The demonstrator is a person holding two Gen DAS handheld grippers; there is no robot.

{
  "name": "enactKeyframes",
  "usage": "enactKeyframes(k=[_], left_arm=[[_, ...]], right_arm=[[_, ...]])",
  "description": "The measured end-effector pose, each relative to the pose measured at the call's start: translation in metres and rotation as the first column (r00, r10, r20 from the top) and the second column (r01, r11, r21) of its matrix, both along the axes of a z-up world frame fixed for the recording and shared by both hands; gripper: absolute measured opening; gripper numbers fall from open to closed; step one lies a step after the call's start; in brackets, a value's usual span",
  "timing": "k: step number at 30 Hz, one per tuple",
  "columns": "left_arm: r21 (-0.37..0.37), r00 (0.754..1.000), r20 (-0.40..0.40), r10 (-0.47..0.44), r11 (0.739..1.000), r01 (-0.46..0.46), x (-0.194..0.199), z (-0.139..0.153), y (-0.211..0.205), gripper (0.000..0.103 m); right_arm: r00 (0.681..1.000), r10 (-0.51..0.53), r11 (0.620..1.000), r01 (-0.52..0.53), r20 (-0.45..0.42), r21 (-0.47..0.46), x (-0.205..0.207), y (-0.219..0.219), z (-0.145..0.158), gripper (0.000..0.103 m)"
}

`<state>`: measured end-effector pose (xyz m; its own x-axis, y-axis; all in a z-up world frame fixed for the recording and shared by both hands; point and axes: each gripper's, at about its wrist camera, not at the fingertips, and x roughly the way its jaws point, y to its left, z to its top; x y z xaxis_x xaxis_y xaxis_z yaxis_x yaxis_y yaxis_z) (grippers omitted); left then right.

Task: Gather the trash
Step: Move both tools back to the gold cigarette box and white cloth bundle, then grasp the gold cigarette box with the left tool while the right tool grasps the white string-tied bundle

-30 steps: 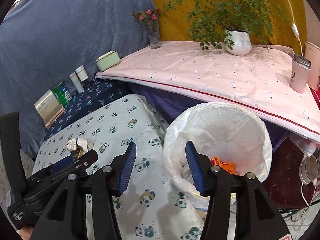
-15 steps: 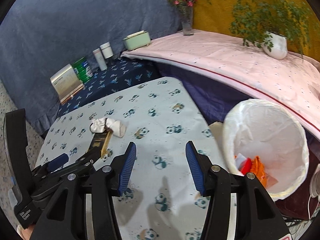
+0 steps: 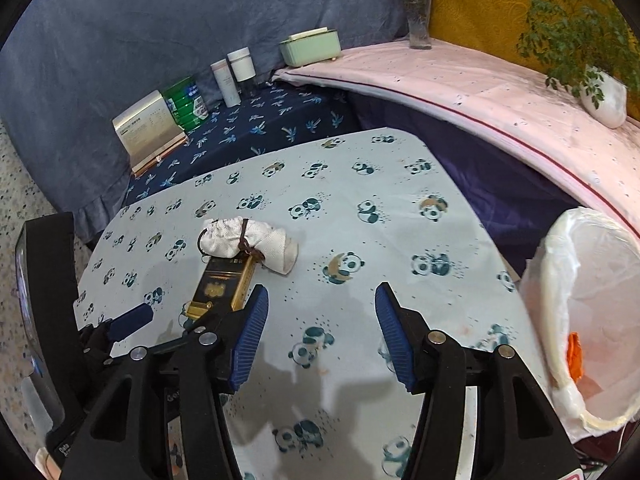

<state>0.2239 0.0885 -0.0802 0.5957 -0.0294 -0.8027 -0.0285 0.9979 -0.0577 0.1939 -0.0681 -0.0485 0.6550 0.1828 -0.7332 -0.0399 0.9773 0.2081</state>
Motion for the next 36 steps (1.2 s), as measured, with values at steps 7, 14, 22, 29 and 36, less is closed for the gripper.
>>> enactKeyframes(k=[7,14,22,29,36], left_arm=[[-0.035,1.0,-0.028,-0.012,0.999,0.011,0.023,-0.013,0.009,0.087],[-0.049,0.998,-0.029,-0.052,0.998,0.051,0.033,-0.021,0.013,0.078],[-0.037,0.996,-0.019,-0.082,0.996,0.081,0.033,-0.022,0.011,0.059],[-0.04,0.996,-0.002,-0.087,0.995,0.087,0.029,-0.021,0.007,0.057],[-0.069,0.993,0.007,-0.114,0.991,0.115,0.017,-0.01,-0.007,0.056]], right_arm=[[0.999,0.032,0.999,-0.031,-0.036,0.03,0.037,0.014,-0.019,0.055],[0.996,0.066,0.997,-0.062,-0.066,0.054,0.064,0.031,-0.037,0.055],[0.991,0.105,0.992,-0.099,-0.086,0.075,0.079,0.049,-0.054,0.033],[0.992,0.101,0.993,-0.095,-0.079,0.075,0.073,0.047,-0.055,0.006],[0.998,0.047,0.996,-0.045,-0.037,0.074,0.055,0.024,-0.035,0.005]])
